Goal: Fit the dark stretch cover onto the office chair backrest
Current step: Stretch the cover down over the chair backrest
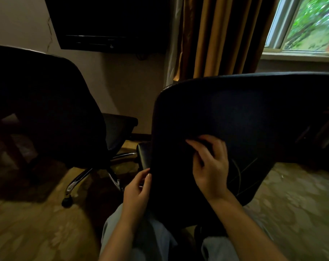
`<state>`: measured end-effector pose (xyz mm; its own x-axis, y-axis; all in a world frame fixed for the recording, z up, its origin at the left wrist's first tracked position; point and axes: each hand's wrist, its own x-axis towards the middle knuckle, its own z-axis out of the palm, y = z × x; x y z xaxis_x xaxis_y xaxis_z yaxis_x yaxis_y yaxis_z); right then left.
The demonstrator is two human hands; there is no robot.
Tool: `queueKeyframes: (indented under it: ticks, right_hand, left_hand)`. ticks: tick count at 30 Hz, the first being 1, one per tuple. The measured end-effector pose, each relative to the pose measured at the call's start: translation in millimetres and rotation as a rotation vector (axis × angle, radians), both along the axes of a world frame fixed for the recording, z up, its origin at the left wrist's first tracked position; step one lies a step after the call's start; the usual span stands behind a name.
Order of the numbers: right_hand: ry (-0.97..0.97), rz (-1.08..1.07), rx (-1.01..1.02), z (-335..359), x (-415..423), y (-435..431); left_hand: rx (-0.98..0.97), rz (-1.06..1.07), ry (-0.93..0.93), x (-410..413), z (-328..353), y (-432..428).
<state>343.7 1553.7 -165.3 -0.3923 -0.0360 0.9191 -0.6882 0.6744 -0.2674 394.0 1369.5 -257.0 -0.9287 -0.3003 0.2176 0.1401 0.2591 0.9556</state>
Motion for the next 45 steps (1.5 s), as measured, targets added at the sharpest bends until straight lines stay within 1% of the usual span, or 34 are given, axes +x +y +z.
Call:
queueKeyframes:
  ticks: [2, 7, 9, 10, 12, 16, 18, 20, 22, 26, 28, 30, 32, 35, 37, 39, 41, 43, 45]
  right_hand:
    - [0.006, 0.0, 0.066, -15, -3, 0]
    - [-0.071, 0.087, 0.337, -72, -4, 9]
    - [-0.103, 0.131, 0.409, -79, -5, 16]
    - [-0.121, 0.151, 0.411, -77, -5, 18]
    - [-0.1, 0.127, 0.336, -60, -5, 19]
    - [0.045, -0.005, -0.011, 12, -1, 14]
    - [0.095, -0.017, -0.086, 33, -1, 11]
    - [0.086, -0.022, -0.078, 25, -3, 7]
    - [0.038, -0.006, 0.026, -4, -4, 4]
    - [-0.101, 0.083, 0.387, -64, -2, 5]
    - [-0.163, 0.109, 0.53, -75, -4, 6]
    - [-0.175, 0.114, 0.595, -73, -7, 7]
    - [-0.137, 0.122, 0.518, -56, -5, 4]
    - [0.003, 0.089, 0.253, -4, 5, -6]
    - [0.06, 0.043, 0.092, 31, 10, -13]
    - [0.072, 0.016, 0.02, 48, 12, -21]
    - [0.069, 0.011, 0.049, 40, 11, -27]
    - [0.031, 0.038, 0.191, 10, 8, -29]
    - [-0.062, 0.074, 0.366, -27, 7, -27]
  left_hand:
    - [-0.03, 0.018, -0.002, -1, 0, -1]
    - [-0.055, 0.053, -0.009, -1, 1, 0]
    - [-0.038, 0.051, -0.015, 0, 1, 0]
    - [-0.029, 0.046, -0.019, 0, 1, 0]
    - [-0.012, 0.026, -0.031, 1, 1, 0]
    - [0.051, -0.014, -0.025, 2, 1, 0]
    - [0.057, -0.016, -0.023, 2, 2, -1]
    - [0.066, -0.009, -0.023, 0, 1, -2]
    - [0.061, 0.007, -0.037, -2, -2, -2]
    - [0.015, 0.062, -0.039, -3, -4, -2]
    - [0.015, 0.071, -0.047, -3, -4, -2]
    - [0.017, 0.062, -0.055, -3, -4, -2]
    - [0.011, 0.056, -0.061, -3, -3, -3]
    - [0.042, 0.047, -0.053, -3, -5, -3]
    - [0.064, 0.046, -0.047, -4, -8, -3]
    - [0.084, 0.041, -0.036, -4, -8, -3]
    - [0.105, 0.027, -0.029, -4, -7, -4]
    - [0.114, 0.024, -0.03, -4, -7, -4]
    - [0.106, 0.045, -0.031, -5, -7, -4]
